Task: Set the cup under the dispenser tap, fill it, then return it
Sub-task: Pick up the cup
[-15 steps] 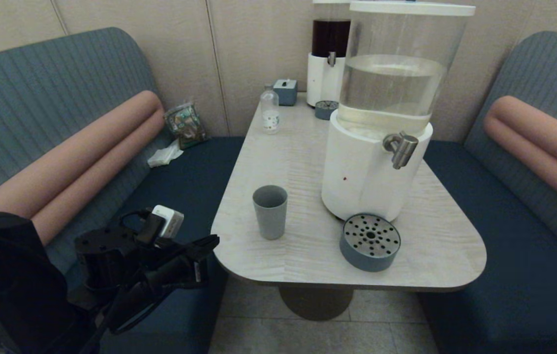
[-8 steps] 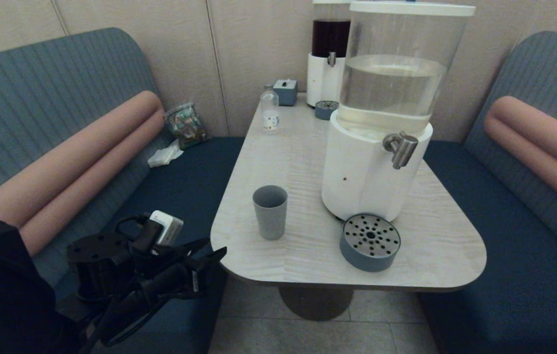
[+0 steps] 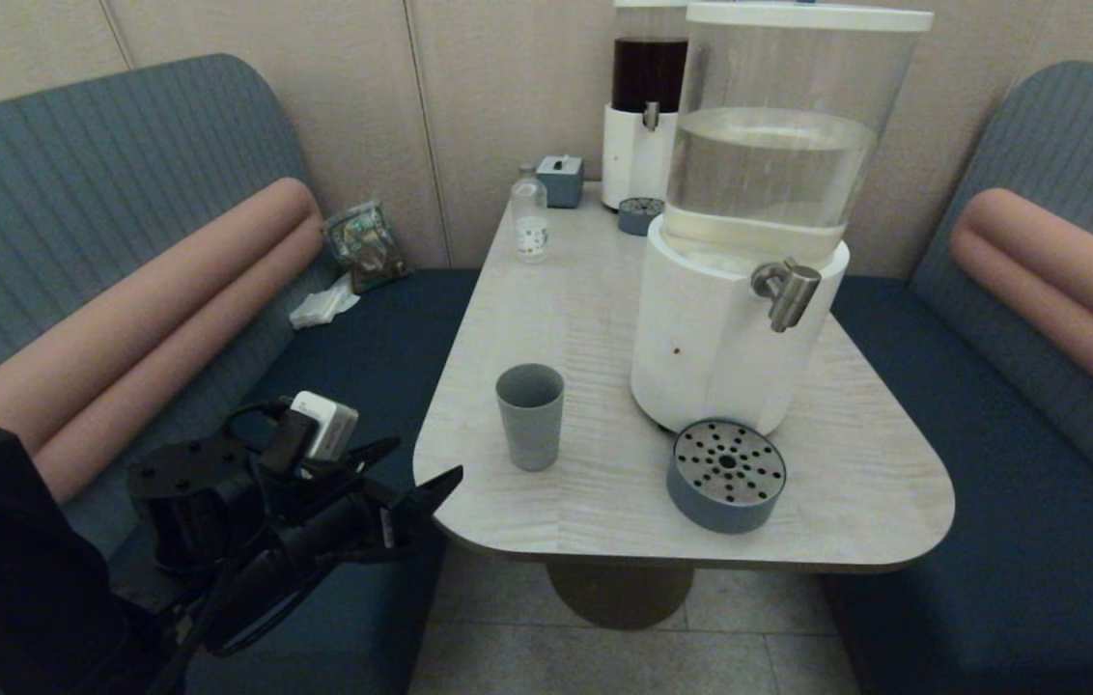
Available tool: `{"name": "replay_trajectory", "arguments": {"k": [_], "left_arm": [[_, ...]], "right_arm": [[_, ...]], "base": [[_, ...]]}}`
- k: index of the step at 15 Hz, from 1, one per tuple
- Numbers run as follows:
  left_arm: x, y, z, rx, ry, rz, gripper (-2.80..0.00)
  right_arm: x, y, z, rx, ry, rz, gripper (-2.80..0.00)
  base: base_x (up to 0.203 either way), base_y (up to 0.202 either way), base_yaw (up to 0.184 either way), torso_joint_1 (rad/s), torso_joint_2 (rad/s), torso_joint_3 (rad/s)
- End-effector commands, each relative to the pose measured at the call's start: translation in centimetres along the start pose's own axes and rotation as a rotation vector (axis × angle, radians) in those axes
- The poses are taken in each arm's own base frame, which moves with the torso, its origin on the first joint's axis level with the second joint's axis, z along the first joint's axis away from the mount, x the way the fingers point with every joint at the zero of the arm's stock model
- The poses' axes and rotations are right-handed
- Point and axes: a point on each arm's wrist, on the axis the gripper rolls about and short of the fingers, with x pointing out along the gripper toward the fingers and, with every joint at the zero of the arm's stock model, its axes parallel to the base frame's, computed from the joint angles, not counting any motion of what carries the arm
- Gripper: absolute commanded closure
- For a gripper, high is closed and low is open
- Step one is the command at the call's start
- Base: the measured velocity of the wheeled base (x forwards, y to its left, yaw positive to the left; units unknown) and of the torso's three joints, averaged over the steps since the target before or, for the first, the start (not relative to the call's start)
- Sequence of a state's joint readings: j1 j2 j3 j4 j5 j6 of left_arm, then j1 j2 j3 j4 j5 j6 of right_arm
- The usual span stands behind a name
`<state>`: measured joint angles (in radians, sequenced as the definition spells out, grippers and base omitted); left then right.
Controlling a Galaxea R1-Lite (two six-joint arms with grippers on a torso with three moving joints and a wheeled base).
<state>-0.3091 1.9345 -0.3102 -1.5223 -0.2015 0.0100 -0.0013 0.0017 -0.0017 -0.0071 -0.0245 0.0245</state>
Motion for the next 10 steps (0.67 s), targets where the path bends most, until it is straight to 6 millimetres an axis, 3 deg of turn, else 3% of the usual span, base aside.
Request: {"name": "replay_trajectory", "arguments": {"k": [1,5,10], "left_arm": [[0.6,0.1,0.2,0.004,-0.02,-0.001,-2.8],[1.6,0.3,-0.7,0.009,0.003,-0.003,-2.8],[1.9,0.4,-0.4,0.024,-0.012,-0.007,-2.8]], "right_arm": [[0.0,0.0,0.0,0.0,0.001,-0.002,0.0],[0.0,0.0,0.0,0.0,0.001,0.001,0.0],[0.0,0.0,0.0,0.0,0.001,0.0,0.0]], "base": [[0.0,0.0,0.0,0.0,0.0,0.0],[0.0,0.0,0.0,0.0,0.0,0.0],[0.0,0.0,0.0,0.0,0.0,0.0]]}}
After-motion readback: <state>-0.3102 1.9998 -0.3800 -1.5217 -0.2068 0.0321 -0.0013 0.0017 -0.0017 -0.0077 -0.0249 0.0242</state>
